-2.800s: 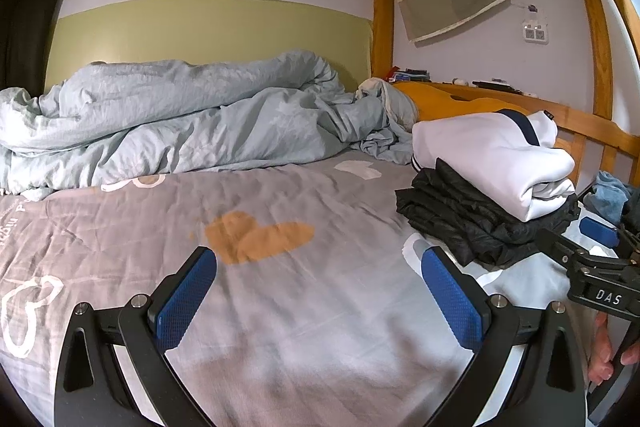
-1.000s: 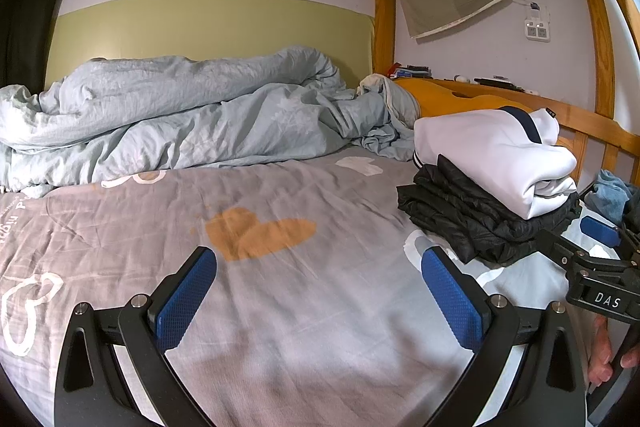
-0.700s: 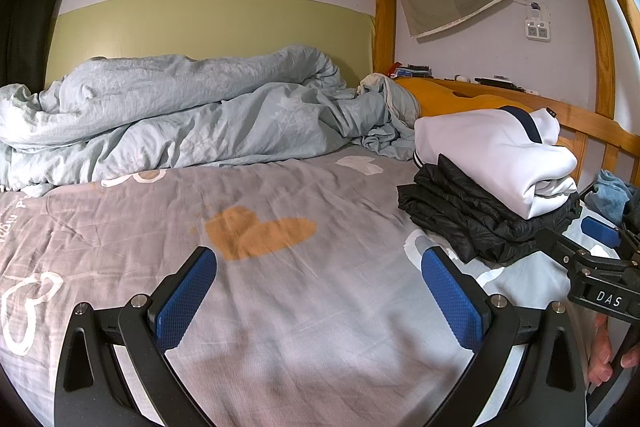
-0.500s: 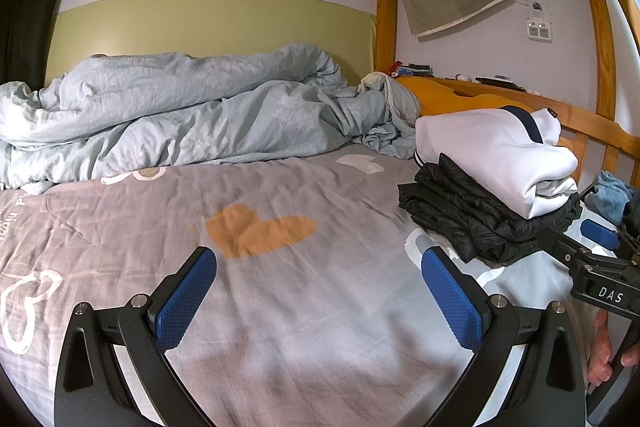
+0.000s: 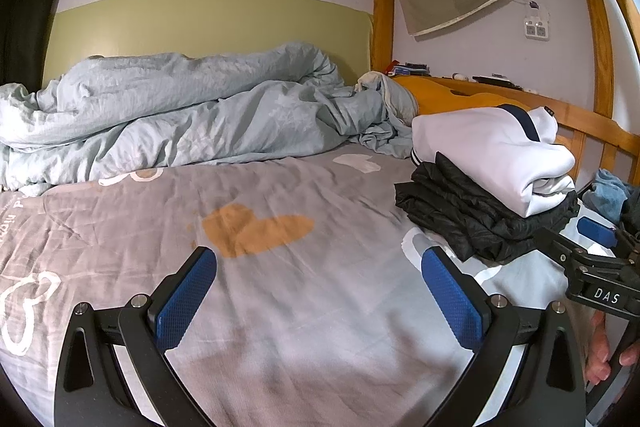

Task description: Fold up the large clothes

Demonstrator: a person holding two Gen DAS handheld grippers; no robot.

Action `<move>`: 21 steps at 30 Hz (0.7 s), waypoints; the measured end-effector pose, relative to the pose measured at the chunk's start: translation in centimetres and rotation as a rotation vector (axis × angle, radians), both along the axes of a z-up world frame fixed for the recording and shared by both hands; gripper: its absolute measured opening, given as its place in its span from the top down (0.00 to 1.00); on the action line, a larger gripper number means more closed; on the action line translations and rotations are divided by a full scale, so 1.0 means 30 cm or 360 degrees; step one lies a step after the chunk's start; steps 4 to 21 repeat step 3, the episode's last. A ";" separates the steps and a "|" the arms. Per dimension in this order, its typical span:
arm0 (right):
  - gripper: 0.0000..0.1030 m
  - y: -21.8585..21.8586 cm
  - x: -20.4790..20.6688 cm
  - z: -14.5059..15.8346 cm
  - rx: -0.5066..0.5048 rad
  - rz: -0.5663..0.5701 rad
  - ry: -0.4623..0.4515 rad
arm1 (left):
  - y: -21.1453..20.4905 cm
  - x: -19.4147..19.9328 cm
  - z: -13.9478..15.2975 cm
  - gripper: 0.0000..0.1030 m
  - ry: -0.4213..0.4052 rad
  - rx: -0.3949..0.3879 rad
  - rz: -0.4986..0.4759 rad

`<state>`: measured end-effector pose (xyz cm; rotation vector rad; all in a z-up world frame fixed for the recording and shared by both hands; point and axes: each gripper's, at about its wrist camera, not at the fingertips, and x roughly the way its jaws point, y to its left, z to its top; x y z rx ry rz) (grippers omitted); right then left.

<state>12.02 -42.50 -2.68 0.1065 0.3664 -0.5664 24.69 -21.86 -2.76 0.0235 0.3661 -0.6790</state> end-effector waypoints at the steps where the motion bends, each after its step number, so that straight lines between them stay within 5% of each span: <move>1: 0.00 0.000 0.000 0.000 0.0001 0.0001 0.0001 | 0.000 -0.002 0.000 0.00 -0.0003 0.0003 -0.0001; 21: 0.00 0.000 0.000 0.000 0.0001 0.0001 0.0001 | 0.003 -0.006 -0.001 0.00 -0.0009 0.0007 -0.0003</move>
